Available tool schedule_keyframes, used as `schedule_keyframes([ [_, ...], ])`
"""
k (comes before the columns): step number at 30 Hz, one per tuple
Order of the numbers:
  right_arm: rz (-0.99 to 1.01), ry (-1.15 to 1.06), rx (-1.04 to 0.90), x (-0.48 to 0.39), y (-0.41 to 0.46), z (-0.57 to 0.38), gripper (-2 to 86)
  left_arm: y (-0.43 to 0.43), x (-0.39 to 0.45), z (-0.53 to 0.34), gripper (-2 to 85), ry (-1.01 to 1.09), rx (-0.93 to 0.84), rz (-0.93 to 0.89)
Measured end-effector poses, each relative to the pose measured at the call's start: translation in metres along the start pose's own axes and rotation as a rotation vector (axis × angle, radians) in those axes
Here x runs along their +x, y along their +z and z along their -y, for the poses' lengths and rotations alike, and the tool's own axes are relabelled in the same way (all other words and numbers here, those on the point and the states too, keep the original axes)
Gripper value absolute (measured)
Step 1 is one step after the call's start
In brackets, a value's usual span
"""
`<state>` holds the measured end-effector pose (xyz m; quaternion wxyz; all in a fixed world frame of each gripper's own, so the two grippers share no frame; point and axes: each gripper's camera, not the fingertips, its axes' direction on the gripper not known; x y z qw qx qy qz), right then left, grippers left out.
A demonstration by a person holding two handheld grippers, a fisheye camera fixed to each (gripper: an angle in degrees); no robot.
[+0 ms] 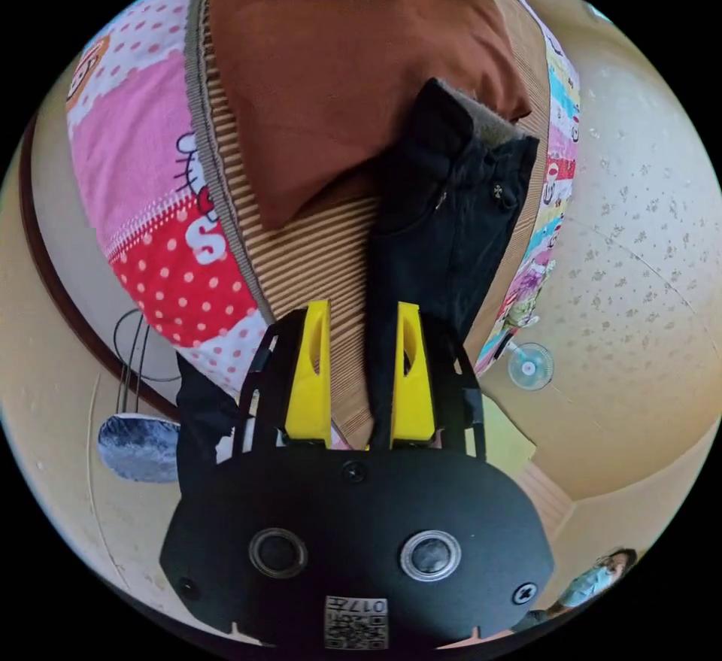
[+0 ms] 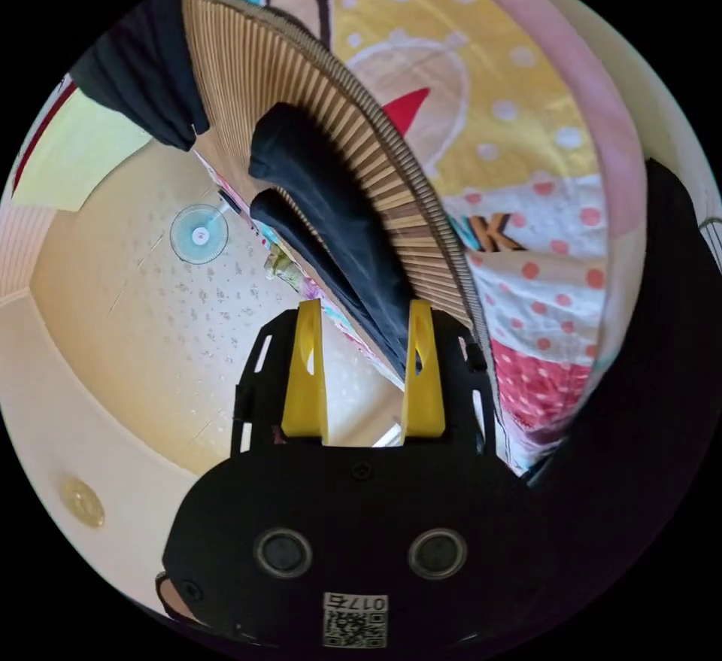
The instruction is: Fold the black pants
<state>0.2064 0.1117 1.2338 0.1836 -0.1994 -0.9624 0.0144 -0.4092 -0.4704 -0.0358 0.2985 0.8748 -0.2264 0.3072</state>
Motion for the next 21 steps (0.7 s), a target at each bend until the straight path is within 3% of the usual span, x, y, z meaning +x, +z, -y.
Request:
schedule_keyframes([
  [5, -0.129, -0.018, 0.085, -0.003, 0.028, -0.007, 17.1, 0.008, 0.034, 0.026, 12.9, 0.056, 0.060, -0.007],
  [12, -0.159, -0.047, 0.110, 0.010, 0.074, -0.013, 10.9, 0.025, 0.069, 0.037, 7.1, 0.109, -0.035, -0.041],
  [17, -0.270, -0.175, 0.105, -0.007, 0.096, -0.019, 3.6, 0.004, 0.124, 0.013, 5.3, 0.344, -0.075, -0.033],
  [21, -0.567, -0.404, -0.026, -0.056, 0.131, -0.019, 2.1, -0.027, 0.211, -0.033, 5.2, 0.612, -0.026, 0.056],
])
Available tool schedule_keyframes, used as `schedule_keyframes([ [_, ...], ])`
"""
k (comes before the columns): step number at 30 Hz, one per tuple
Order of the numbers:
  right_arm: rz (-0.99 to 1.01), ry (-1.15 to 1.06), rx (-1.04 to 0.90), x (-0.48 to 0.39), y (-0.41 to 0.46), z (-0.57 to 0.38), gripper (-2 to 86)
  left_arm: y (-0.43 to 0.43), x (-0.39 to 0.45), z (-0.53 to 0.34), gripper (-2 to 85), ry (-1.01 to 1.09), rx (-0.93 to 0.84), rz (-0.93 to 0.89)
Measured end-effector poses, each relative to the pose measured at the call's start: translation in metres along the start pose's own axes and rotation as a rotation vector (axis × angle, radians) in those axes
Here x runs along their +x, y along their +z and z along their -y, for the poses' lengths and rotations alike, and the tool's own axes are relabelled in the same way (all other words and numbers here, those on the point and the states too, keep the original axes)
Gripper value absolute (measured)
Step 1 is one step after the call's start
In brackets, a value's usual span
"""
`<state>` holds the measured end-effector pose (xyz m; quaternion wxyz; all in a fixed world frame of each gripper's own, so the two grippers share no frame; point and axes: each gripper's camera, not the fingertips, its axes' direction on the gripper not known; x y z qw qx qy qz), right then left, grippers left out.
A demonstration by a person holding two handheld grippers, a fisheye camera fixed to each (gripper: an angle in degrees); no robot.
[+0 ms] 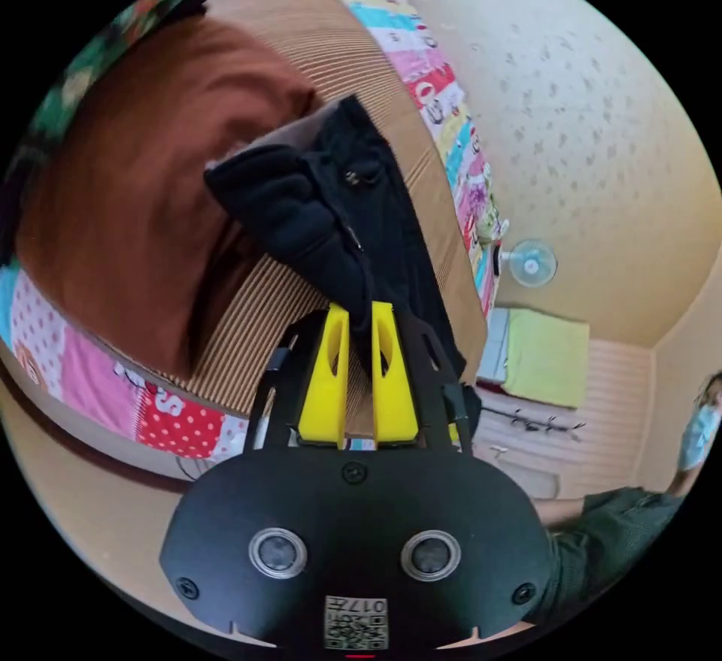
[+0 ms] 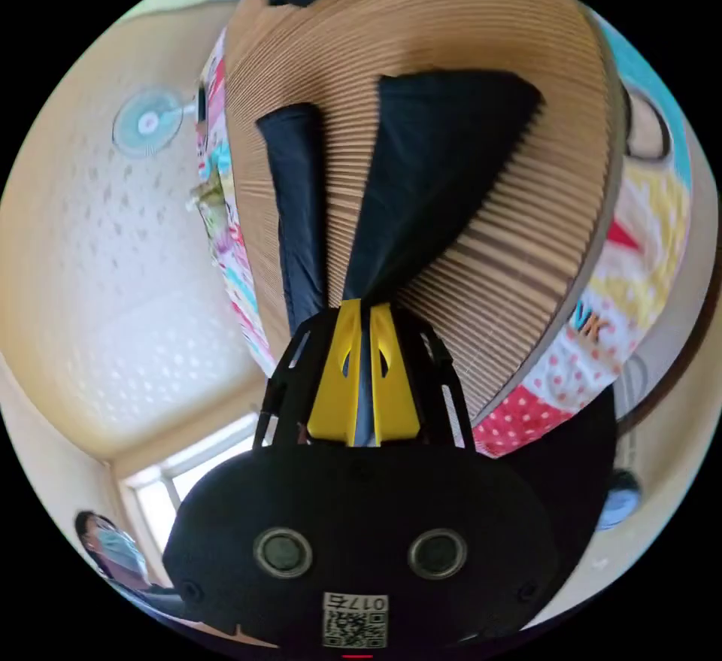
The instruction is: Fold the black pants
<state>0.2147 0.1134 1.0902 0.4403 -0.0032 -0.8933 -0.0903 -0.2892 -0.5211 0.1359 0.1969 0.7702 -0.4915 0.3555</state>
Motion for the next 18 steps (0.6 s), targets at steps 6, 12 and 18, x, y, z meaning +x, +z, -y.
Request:
schedule_keyframes([
  [6, -0.287, -0.375, -0.071, -0.130, 0.036, 0.044, 1.4, 0.003, 0.144, 0.065, 5.1, 0.331, 0.050, 0.185],
  [12, -0.382, -0.314, -0.057, -0.199, 0.108, 0.112, 1.9, 0.077, 0.189, 0.165, 8.1, 0.214, 0.122, 0.167],
  [18, -0.431, -0.490, -0.158, -0.218, 0.182, 0.108, 1.2, 0.103, 0.177, 0.163, 14.0, 0.027, 0.161, 0.274],
])
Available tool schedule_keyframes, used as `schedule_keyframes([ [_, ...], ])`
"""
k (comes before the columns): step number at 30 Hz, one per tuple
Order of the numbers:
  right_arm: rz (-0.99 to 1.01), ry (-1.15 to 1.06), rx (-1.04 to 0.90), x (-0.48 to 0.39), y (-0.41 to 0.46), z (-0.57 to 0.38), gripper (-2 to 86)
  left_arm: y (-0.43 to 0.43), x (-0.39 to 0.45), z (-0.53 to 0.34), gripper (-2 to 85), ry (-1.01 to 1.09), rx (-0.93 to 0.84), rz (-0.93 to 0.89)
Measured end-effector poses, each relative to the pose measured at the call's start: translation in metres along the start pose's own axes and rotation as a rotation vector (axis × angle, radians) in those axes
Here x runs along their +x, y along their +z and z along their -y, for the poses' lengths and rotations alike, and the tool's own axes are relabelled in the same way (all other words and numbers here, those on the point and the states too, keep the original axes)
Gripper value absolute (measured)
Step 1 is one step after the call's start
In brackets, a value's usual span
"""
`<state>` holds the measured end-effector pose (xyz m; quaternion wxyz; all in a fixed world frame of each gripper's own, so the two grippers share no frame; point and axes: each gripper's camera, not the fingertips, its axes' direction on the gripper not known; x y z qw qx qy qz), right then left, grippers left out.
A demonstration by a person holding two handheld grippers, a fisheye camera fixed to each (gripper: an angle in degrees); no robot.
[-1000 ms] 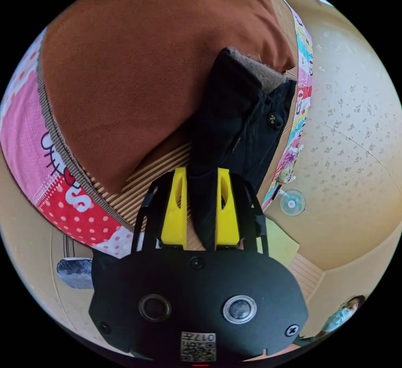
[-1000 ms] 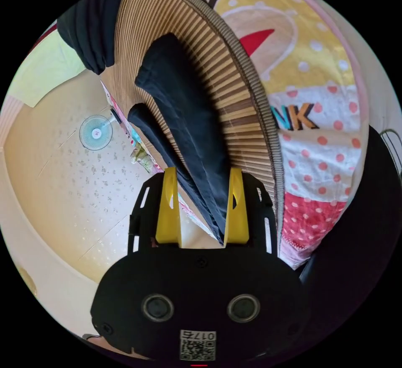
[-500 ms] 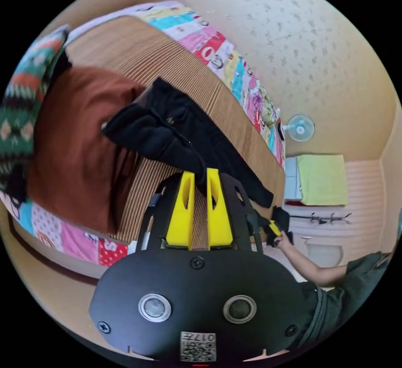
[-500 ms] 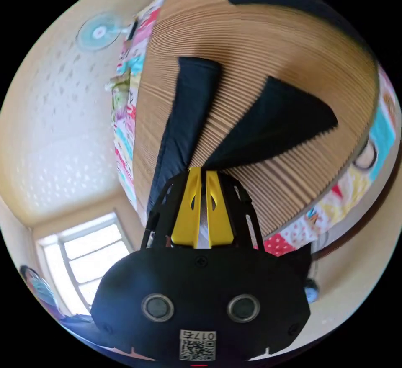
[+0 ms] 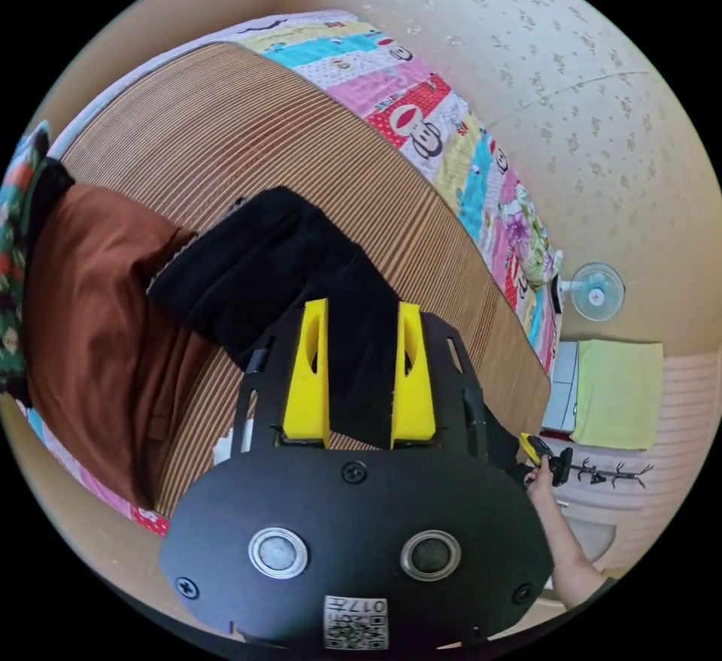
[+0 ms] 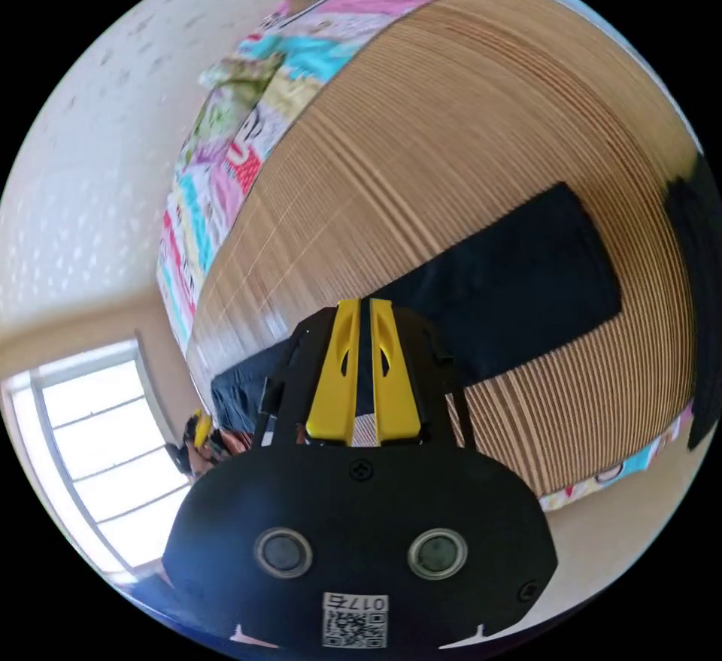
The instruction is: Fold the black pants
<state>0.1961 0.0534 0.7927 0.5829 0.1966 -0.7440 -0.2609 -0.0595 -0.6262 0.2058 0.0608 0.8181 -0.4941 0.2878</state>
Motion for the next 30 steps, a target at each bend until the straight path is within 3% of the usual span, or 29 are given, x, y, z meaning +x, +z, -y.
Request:
schedule_keyframes([
  [5, 0.026, -0.229, -0.104, -0.002, 0.052, -0.030, 0.5, -0.016, -0.054, -0.037, 17.4, -0.148, 0.053, -0.027],
  [11, 0.214, -0.088, -0.125, 0.061, 0.072, -0.083, 0.5, 0.009, -0.111, -0.023, 18.4, -0.318, 0.030, -0.106],
  [14, 0.336, 0.033, -0.082, 0.097, 0.069, -0.111, 0.5, 0.035, -0.112, 0.001, 16.0, -0.269, -0.037, -0.144],
  [16, 0.413, 0.132, -0.046, 0.126, 0.066, -0.132, 0.5, 0.053, -0.109, 0.011, 9.4, -0.206, -0.113, -0.245],
  [18, 0.436, 0.187, -0.023, 0.144, 0.064, -0.144, 0.5, 0.054, -0.099, 0.010, 6.9, -0.070, -0.182, -0.271],
  [21, 0.426, 0.268, -0.038, 0.166, 0.066, -0.153, 0.4, 0.033, -0.083, -0.010, 6.3, 0.081, -0.268, -0.213],
  [26, 0.475, 0.331, -0.026, 0.181, 0.066, -0.152, 0.4, -0.041, -0.082, -0.076, 6.5, 0.177, -0.187, -0.140],
  [30, 0.524, 0.360, 0.000, 0.183, 0.069, -0.149, 0.3, -0.068, -0.150, -0.146, 13.7, -0.148, -0.113, -0.062],
])
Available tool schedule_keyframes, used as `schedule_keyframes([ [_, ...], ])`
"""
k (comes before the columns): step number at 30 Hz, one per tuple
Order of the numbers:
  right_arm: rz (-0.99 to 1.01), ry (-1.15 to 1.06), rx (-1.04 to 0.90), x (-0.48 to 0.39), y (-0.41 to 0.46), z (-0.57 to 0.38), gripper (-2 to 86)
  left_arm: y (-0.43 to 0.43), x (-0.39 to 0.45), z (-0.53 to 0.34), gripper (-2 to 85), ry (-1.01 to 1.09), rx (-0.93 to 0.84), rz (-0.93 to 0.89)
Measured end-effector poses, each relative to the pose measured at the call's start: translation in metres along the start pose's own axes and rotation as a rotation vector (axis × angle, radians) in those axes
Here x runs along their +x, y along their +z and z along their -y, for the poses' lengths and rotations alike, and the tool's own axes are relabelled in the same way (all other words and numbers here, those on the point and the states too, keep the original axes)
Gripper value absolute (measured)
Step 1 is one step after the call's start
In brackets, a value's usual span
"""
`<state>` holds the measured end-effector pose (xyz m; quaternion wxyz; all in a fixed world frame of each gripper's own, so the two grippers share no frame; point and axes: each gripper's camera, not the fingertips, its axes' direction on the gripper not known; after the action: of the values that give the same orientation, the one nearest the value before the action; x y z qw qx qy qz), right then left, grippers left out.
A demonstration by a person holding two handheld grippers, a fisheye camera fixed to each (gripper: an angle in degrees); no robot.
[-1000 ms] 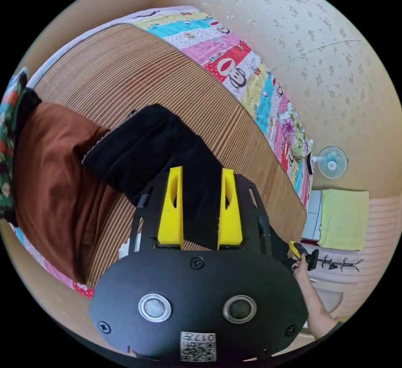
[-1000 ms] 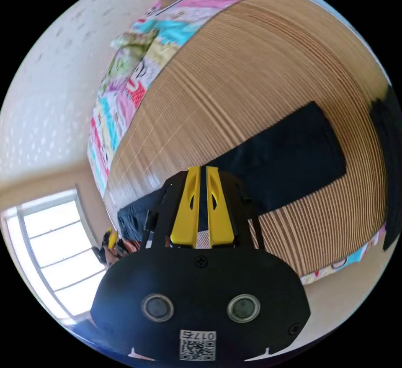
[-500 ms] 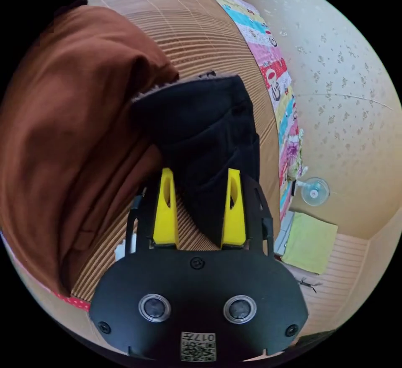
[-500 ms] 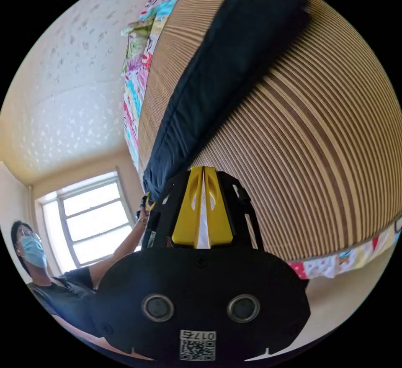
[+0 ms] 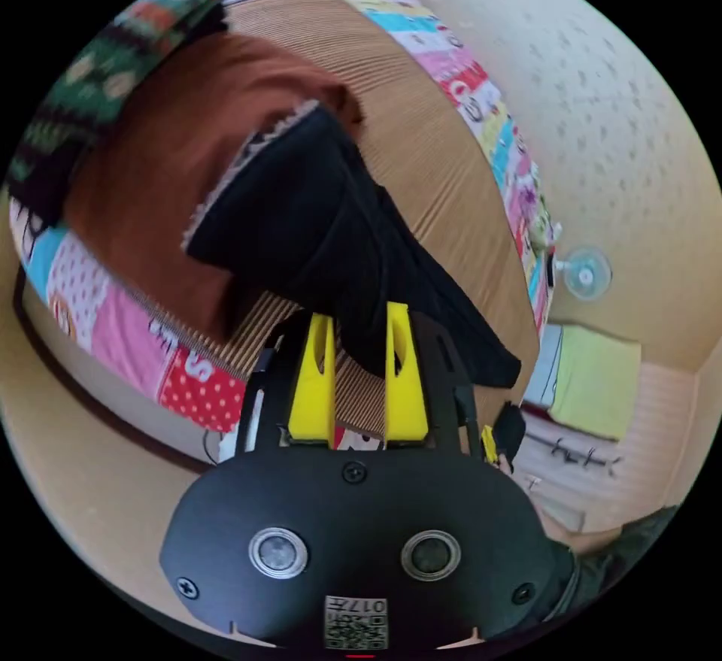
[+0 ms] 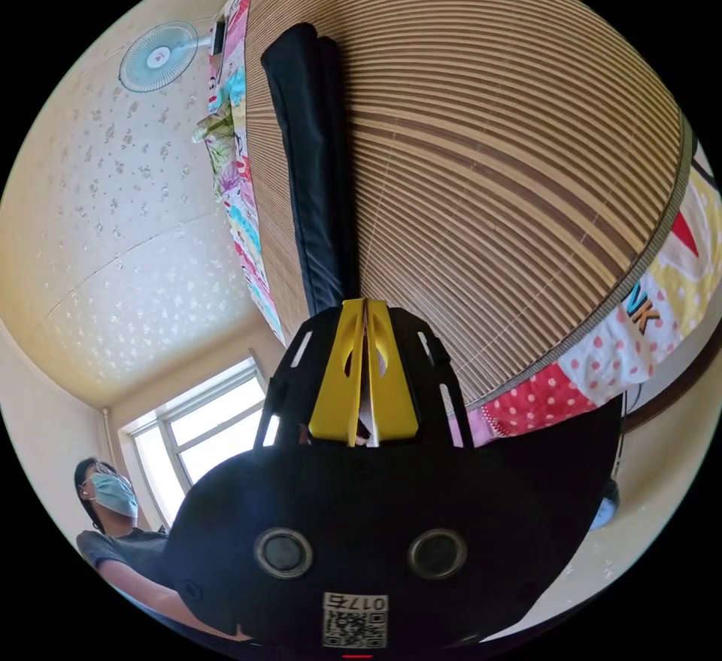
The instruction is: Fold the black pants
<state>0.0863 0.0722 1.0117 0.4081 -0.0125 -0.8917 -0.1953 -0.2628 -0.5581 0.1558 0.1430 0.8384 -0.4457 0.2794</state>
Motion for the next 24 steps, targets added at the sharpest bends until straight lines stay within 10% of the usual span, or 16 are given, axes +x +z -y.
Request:
schedule_keyframes([
  [6, -0.019, 0.031, -0.056, 0.004, 0.014, 0.003, 0.2, 0.021, -0.094, -0.031, 20.4, -0.352, 0.069, -0.197],
  [12, -0.057, 0.021, -0.124, 0.003, 0.027, 0.018, 0.2, 0.058, -0.132, -0.019, 9.7, -0.498, 0.130, -0.372],
  [24, -0.129, -0.436, -0.770, -0.082, 0.257, 0.002, 0.4, -0.005, -0.059, -0.053, 6.5, 0.038, 0.211, -0.584],
])
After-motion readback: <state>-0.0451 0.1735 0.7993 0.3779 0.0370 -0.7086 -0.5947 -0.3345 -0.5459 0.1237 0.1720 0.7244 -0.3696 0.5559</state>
